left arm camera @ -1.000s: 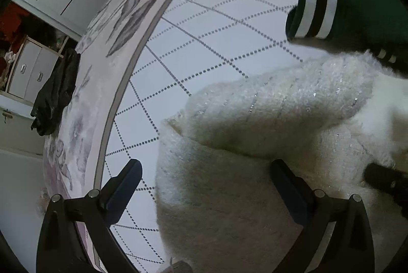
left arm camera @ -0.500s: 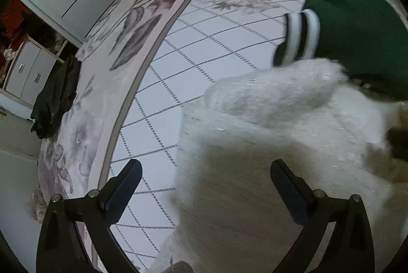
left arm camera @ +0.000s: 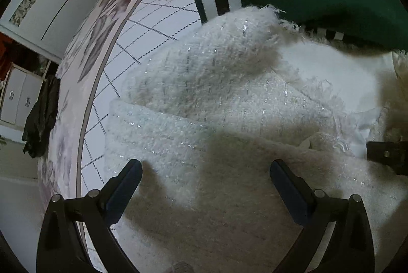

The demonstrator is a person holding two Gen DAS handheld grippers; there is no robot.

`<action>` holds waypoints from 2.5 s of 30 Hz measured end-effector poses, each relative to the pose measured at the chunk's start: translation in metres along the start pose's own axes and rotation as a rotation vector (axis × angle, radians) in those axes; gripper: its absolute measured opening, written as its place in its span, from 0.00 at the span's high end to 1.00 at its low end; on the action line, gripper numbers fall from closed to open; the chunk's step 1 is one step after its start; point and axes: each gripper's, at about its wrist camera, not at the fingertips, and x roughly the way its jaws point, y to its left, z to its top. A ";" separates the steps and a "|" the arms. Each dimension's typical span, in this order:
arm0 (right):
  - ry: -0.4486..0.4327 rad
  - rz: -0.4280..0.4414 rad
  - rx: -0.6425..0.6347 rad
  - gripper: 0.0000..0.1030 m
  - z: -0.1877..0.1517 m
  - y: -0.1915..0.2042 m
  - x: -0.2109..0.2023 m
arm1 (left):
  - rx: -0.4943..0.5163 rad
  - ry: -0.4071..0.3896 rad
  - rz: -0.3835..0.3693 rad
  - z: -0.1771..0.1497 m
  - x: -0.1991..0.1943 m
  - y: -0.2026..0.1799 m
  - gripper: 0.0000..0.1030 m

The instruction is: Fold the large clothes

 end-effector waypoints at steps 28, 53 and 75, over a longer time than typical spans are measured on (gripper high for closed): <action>-0.067 0.139 0.309 0.31 -0.175 -0.158 -0.151 | -0.130 -0.031 -0.204 -0.053 -0.108 0.023 0.00; -0.094 0.210 0.263 0.91 -0.172 -0.272 -0.075 | 0.020 0.053 -0.065 -0.092 -0.050 -0.071 0.00; -0.029 0.119 0.299 0.61 -0.246 -0.282 -0.139 | 0.052 -0.017 -0.059 -0.087 -0.076 -0.041 0.00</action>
